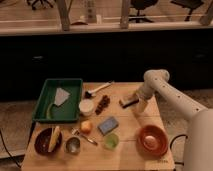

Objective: Place eraser in plastic cup

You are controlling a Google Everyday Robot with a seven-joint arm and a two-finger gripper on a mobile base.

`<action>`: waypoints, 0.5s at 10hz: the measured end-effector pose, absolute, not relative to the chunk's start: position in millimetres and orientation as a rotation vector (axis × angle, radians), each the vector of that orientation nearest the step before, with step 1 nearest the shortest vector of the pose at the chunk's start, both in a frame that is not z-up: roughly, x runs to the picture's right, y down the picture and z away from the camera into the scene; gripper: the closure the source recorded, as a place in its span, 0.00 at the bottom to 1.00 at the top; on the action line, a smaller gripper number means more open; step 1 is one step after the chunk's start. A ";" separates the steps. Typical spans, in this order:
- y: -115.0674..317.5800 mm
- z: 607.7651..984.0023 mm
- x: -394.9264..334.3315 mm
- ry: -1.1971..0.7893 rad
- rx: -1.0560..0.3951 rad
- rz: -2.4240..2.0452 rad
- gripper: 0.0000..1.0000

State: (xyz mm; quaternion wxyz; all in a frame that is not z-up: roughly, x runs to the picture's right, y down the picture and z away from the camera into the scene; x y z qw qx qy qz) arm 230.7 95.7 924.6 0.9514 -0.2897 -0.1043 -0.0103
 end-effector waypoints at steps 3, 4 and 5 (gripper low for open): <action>91.9 921.4 225.4 -0.203 -0.573 -0.043 0.20; 90.9 920.9 223.6 -0.204 -0.570 -0.052 0.20; 89.8 921.0 221.9 -0.207 -0.568 -0.064 0.20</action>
